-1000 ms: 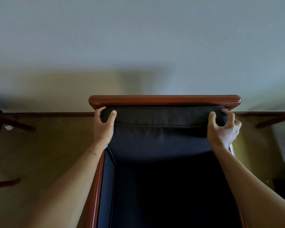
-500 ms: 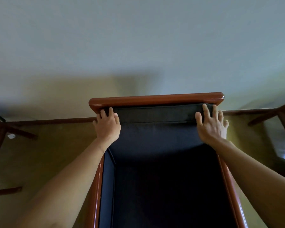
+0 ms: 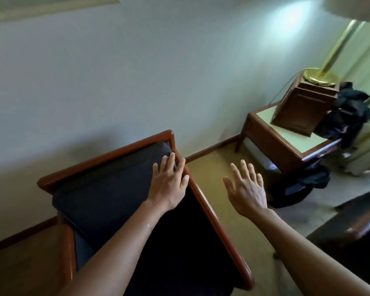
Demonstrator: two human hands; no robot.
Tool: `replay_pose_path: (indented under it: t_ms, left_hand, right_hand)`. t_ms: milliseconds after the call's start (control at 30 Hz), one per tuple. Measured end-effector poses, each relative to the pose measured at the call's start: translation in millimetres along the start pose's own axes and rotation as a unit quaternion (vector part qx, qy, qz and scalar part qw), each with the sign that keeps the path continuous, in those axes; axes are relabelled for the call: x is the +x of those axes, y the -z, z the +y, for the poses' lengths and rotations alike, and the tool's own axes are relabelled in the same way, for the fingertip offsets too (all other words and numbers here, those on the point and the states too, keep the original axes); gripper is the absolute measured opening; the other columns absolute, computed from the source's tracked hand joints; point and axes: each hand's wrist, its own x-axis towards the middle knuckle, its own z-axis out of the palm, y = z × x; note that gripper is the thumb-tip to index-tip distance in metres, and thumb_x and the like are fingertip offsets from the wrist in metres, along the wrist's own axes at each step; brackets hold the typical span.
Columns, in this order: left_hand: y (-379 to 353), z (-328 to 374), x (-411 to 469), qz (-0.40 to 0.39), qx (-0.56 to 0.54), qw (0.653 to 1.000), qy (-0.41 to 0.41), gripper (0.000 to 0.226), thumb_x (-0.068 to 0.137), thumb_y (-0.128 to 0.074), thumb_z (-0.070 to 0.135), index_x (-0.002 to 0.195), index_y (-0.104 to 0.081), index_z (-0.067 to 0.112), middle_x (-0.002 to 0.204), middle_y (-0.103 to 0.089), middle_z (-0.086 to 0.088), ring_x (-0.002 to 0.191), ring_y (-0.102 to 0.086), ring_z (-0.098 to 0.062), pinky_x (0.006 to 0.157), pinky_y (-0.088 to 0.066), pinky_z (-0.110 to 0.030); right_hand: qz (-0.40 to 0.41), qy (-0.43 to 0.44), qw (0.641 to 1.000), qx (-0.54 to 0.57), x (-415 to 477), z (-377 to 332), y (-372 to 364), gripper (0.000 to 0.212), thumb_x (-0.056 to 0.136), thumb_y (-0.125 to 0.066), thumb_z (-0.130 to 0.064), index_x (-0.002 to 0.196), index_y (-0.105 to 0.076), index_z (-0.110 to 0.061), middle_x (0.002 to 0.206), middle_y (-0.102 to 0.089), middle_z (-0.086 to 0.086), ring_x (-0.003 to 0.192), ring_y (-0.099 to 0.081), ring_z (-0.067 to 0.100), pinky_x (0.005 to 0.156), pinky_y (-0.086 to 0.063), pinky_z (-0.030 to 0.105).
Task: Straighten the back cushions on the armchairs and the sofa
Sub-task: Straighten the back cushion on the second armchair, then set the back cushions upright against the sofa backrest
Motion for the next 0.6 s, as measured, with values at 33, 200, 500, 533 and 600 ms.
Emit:
replay_pose_path:
  t_ms: [33, 200, 500, 533, 600]
  left_hand:
    - [-1, 33, -3, -0.004, 0.001, 1.0, -0.02, 0.063, 0.112, -0.038, 0.045, 0.169, -0.027, 0.02, 0.178, -0.012, -0.018, 0.164, -0.01, -0.039, 0.129, -0.01, -0.061]
    - [-24, 194, -25, -0.024, -0.014, 0.994, -0.109, 0.064, 0.11, -0.043, 0.046, 0.168, -0.03, 0.022, 0.177, -0.013, -0.019, 0.163, -0.014, -0.04, 0.13, -0.013, -0.062]
    - [-96, 457, -71, -0.101, -0.019, 0.957, -0.271, 0.063, 0.11, -0.041, 0.046, 0.169, -0.027, 0.026, 0.179, -0.011, -0.013, 0.164, -0.012, -0.034, 0.131, -0.013, -0.058]
    - [-104, 481, -73, -0.11, -0.019, 0.952, -0.286, 0.063, 0.11, -0.041, 0.046, 0.169, -0.025, 0.026, 0.179, -0.011, -0.012, 0.165, -0.011, -0.033, 0.132, -0.012, -0.056]
    - [-121, 529, -77, -0.13, -0.018, 0.939, -0.317, 0.064, 0.11, -0.04, 0.046, 0.169, -0.025, 0.026, 0.179, -0.011, -0.011, 0.165, -0.01, -0.032, 0.132, -0.011, -0.055]
  right_hand:
    - [0.014, -0.019, 1.0, 0.003, -19, 24, 10, 0.067, 0.104, -0.025, -0.064, 0.163, -0.02, -0.031, 0.174, -0.003, 0.005, 0.16, 0.001, 0.028, 0.128, -0.006, 0.052]
    - [0.055, -0.121, 0.991, 0.029, -116, 149, 53, 0.065, 0.105, -0.029, -0.061, 0.162, -0.024, -0.031, 0.174, -0.007, 0.004, 0.16, 0.0, 0.025, 0.129, -0.005, 0.05]
    - [0.112, -0.286, 0.951, 0.043, -270, 357, 103, 0.064, 0.105, -0.03, -0.058, 0.161, -0.028, -0.028, 0.174, -0.011, 0.007, 0.16, -0.003, 0.027, 0.128, -0.009, 0.052]
    - [0.118, -0.305, 0.944, 0.046, -281, 375, 105, 0.065, 0.104, -0.03, -0.058, 0.161, -0.028, -0.028, 0.174, -0.011, 0.007, 0.16, -0.003, 0.027, 0.128, -0.009, 0.051]
    - [0.127, -0.344, 0.929, 0.056, -301, 410, 108, 0.065, 0.105, -0.031, -0.058, 0.161, -0.029, -0.027, 0.174, -0.011, 0.007, 0.16, -0.003, 0.026, 0.127, -0.009, 0.05]
